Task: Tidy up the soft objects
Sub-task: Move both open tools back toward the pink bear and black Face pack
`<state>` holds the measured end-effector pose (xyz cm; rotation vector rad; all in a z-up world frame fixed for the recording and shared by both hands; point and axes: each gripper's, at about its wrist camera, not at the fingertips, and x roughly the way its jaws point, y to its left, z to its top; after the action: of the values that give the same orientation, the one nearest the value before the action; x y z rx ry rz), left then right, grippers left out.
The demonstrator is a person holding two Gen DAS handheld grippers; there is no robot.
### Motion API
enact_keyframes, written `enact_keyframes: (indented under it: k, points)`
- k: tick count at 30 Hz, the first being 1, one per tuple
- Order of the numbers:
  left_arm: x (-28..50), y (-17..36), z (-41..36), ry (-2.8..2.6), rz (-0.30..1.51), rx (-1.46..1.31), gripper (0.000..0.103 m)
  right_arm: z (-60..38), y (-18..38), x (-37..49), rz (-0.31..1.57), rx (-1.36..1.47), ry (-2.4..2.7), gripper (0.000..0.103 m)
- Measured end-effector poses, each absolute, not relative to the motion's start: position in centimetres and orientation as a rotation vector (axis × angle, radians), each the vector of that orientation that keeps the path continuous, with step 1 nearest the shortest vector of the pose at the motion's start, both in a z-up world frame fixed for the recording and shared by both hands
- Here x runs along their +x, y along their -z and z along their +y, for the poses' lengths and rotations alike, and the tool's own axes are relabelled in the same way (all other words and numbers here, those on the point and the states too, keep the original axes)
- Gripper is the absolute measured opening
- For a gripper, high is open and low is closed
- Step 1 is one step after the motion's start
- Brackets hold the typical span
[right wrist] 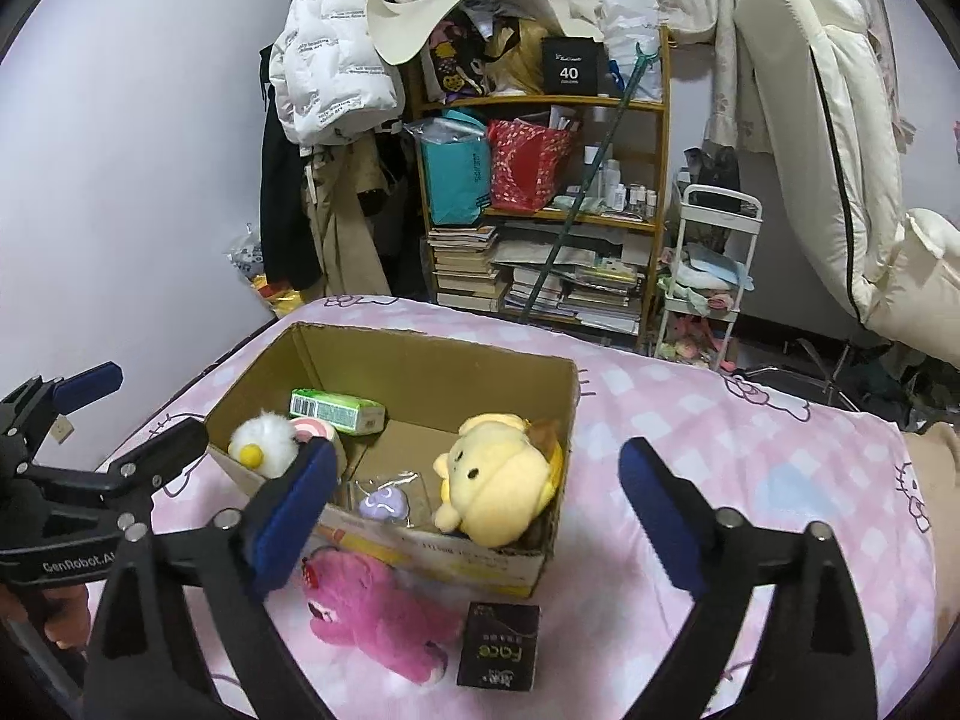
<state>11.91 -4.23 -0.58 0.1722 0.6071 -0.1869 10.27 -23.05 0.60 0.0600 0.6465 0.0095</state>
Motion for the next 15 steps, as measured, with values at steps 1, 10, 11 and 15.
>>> enact_keyframes:
  k: [1, 10, 11, 15]
  points:
    - [11.5, 0.6, -4.2, 0.187, 0.611, 0.175, 0.100, -23.1, -0.7, 9.9, 0.647, 0.060, -0.009, 0.102]
    - [9.3, 0.9, -4.5, 0.230, 0.659, 0.193, 0.100, -23.7, -0.6, 8.1, 0.660, 0.075, 0.001, 0.103]
    - [9.1, 1.0, -4.6, 0.237, 0.666, 0.188, 0.100, -23.8, -0.5, 8.0, 0.664, 0.075, 0.003, 0.103]
    - [8.5, 1.8, -4.6, 0.267, 0.693, 0.166, 0.100, -24.1, 0.0, 7.5, 0.687, 0.093, 0.005, 0.103]
